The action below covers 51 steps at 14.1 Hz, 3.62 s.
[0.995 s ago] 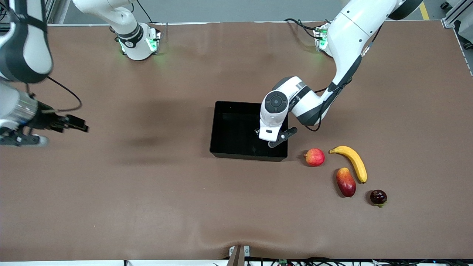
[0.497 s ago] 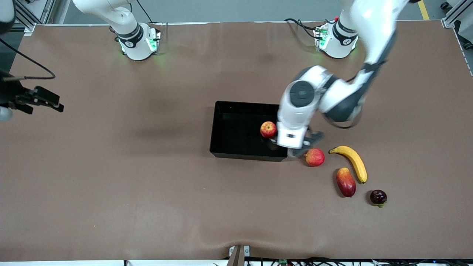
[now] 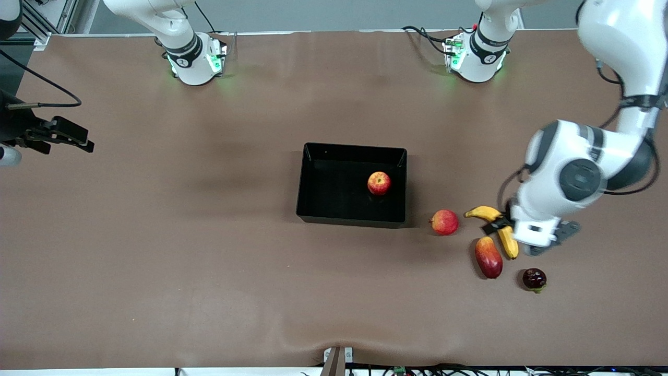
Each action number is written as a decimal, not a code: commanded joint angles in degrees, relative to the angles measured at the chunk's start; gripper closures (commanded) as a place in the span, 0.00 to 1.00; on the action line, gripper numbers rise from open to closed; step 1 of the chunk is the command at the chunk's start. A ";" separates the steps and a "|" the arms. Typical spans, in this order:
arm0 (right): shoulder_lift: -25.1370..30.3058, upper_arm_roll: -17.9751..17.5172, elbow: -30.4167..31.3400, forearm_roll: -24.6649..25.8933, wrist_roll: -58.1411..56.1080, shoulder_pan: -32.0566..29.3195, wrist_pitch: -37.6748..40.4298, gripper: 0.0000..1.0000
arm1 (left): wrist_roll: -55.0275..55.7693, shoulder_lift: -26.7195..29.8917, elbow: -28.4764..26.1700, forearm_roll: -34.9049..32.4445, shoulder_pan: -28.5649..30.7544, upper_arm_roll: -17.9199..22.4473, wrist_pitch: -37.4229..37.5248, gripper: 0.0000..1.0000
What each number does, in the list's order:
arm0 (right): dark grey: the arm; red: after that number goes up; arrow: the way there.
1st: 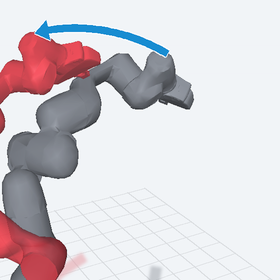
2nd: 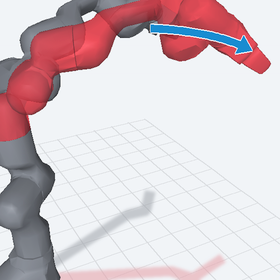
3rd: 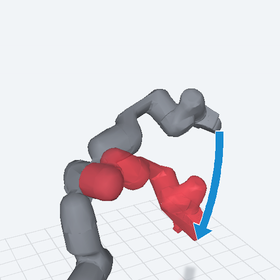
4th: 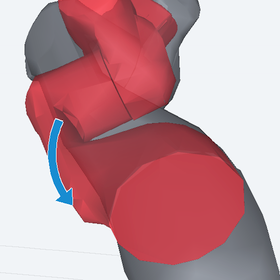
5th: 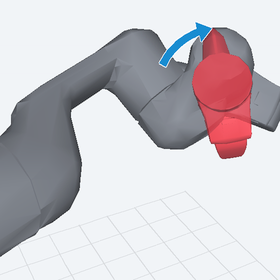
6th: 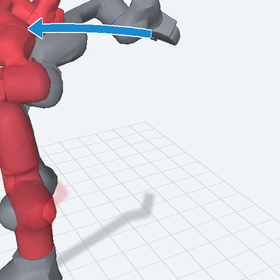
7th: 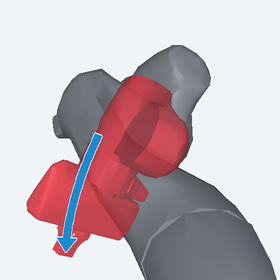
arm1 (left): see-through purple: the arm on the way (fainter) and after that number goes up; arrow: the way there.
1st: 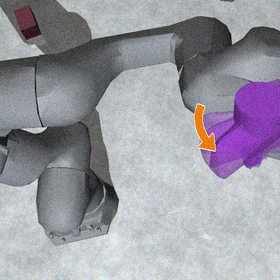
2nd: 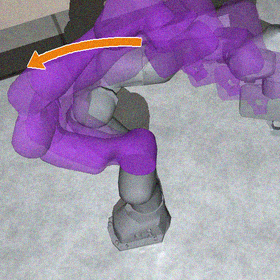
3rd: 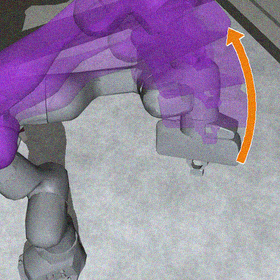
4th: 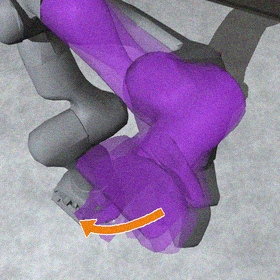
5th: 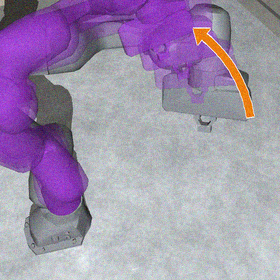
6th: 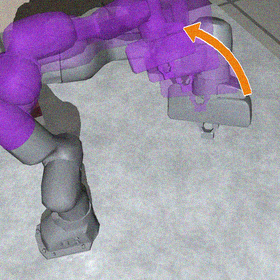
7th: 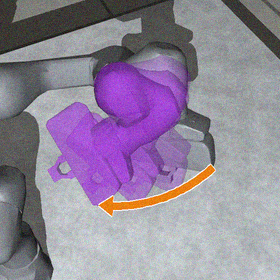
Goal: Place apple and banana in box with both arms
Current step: 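Move the left gripper to the yellow banana and grasp it, then lift the banana with the left gripper and carry it into the tray, then open the left gripper to release the banana and lift away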
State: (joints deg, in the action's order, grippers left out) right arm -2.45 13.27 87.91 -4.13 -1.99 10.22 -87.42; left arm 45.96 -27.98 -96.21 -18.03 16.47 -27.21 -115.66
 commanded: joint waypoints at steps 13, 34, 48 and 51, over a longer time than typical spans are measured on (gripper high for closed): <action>5.00 -12.48 4.03 2.98 4.72 -12.85 0.41 0.00 | -1.48 -9.64 -8.65 -6.41 8.32 -1.00 -15.65 1.00; 3.42 -12.21 1.83 1.14 4.28 -12.33 1.72 0.00 | 18.46 -12.79 8.40 -6.76 -35.33 -3.93 -4.83 1.00; 3.42 -12.13 1.74 0.96 4.19 -12.41 1.46 0.00 | 17.68 -5.54 13.24 -5.45 -32.93 1.37 -0.48 0.00; 3.42 -12.13 1.74 0.96 4.19 -12.50 1.46 0.00 | 16.54 2.12 13.24 -5.18 -24.05 0.93 7.10 0.00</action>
State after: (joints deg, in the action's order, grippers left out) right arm 1.13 1.61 90.55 -2.19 1.87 -1.28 -86.34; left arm 63.24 -31.67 -80.39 -23.64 -12.00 -25.89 -111.91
